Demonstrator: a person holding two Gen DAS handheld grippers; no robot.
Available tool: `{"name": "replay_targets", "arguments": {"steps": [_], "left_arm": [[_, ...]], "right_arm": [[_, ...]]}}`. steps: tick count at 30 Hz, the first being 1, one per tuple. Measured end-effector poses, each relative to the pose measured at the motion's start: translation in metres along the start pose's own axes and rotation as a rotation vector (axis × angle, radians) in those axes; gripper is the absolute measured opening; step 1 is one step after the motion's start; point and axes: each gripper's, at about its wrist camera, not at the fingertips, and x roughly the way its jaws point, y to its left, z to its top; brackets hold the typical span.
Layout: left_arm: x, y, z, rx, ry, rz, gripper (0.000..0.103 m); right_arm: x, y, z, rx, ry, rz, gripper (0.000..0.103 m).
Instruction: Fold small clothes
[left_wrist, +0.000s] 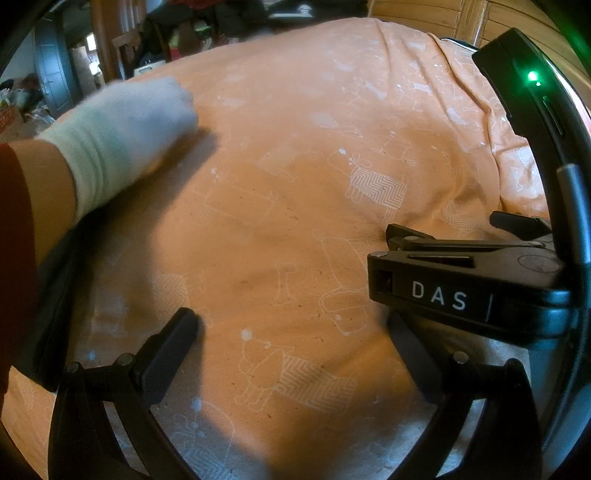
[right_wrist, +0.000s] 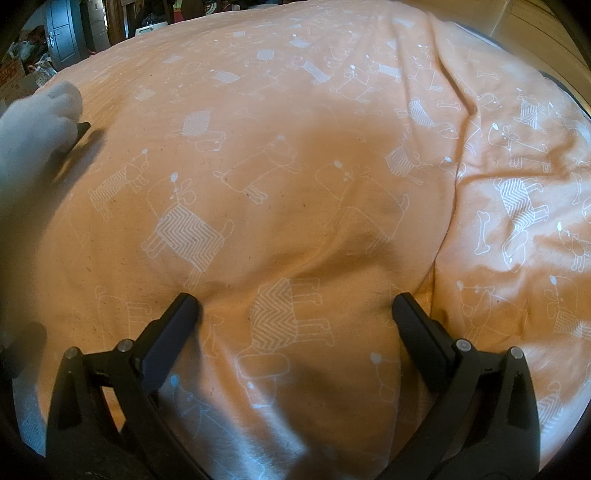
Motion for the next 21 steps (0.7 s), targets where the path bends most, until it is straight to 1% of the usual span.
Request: {"name": "replay_targets", "arguments": {"steps": [21], "left_arm": [[0.0000,-0.0002,0.0002,-0.006,-0.002,-0.006,0.103]], "right_arm": [[0.0002,0.0002,0.0010,-0.002,0.000,0.001,0.103]]}}
